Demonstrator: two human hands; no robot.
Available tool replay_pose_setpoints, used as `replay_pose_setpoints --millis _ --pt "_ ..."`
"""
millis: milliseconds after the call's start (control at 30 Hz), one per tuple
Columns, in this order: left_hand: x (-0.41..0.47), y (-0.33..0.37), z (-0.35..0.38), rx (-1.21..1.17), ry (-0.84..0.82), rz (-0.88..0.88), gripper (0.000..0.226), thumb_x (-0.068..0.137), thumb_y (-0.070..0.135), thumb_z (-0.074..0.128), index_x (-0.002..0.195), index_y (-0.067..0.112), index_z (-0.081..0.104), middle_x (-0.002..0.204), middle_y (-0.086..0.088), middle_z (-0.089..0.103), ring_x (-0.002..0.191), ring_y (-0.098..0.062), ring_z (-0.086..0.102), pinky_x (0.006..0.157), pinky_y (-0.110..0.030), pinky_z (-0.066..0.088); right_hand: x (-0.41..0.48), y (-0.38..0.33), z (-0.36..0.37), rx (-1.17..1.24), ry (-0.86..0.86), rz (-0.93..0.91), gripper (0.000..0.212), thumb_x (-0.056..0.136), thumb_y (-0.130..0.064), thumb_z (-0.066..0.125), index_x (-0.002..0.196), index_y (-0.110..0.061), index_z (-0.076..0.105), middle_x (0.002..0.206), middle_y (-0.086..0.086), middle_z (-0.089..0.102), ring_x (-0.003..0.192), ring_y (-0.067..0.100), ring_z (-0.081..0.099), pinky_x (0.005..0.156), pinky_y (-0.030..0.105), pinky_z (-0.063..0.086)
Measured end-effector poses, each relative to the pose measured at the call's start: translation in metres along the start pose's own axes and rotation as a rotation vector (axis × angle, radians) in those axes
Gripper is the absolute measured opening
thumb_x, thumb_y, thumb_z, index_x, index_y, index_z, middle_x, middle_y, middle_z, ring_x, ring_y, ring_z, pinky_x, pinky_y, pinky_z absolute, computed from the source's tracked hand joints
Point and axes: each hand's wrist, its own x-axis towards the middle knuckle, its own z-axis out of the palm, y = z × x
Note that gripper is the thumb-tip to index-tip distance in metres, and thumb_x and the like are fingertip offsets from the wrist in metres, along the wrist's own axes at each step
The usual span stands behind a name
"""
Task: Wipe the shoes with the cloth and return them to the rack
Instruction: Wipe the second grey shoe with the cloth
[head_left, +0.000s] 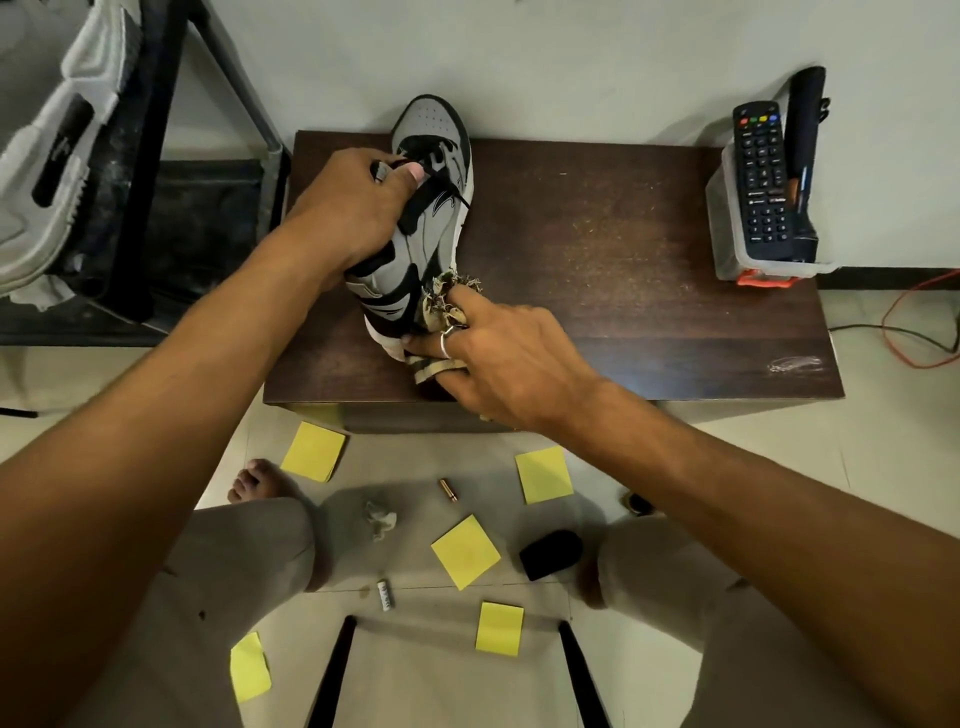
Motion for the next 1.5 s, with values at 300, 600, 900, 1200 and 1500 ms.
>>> replay_pose_setpoints --millis 300,600,900,1200,1500 --pt "0.001 0.003 0.002 0.019 -0.007 0.004 0.040 0.102 0.051 0.052 0.132 0.028 0.066 0.119 0.005 0.069 0.107 -0.015 0.063 0.086 -0.028 0.043 0.003 0.023 -0.005 0.601 0.423 0.147 0.044 0.090 -0.014 0.066 0.134 -0.019 0.066 0.128 0.005 0.057 0.105 0.016 0.063 0.088 0.030 0.057" --pt "0.003 0.001 0.006 0.029 0.006 -0.018 0.046 0.099 0.056 0.052 0.135 0.030 0.063 0.132 -0.001 0.067 0.120 -0.021 0.062 0.103 -0.036 0.047 0.016 0.017 0.003 0.832 0.139 0.395 0.022 0.091 -0.017 0.063 0.107 -0.020 0.079 0.107 -0.006 0.064 0.094 0.008 0.063 0.084 0.026 0.053" --pt "0.004 0.003 0.007 0.045 0.023 -0.028 0.045 0.100 0.057 0.051 0.134 0.031 0.064 0.131 0.000 0.066 0.118 -0.023 0.061 0.092 -0.032 0.043 0.021 0.030 -0.005 0.932 0.226 0.451 0.019 0.093 -0.014 0.061 0.098 -0.021 0.078 0.089 -0.005 0.069 0.072 0.002 0.064 0.065 0.022 0.051" --pt "0.007 -0.004 -0.002 -0.036 0.002 -0.038 0.038 0.104 0.049 0.050 0.131 0.028 0.066 0.113 0.005 0.066 0.103 -0.015 0.061 0.086 -0.026 0.040 0.018 0.018 -0.011 1.078 -0.016 0.399 0.025 0.090 -0.007 0.062 0.065 -0.009 0.066 0.057 -0.001 0.057 0.049 0.014 0.050 0.051 0.030 0.041" --pt "0.007 -0.005 -0.002 -0.036 0.018 -0.051 0.039 0.104 0.051 0.049 0.131 0.030 0.066 0.117 0.006 0.066 0.108 -0.015 0.059 0.087 -0.028 0.039 0.050 0.017 -0.009 1.030 0.153 0.412 0.021 0.093 -0.010 0.060 0.084 -0.023 0.073 0.074 -0.011 0.061 0.061 -0.002 0.054 0.059 0.013 0.040"
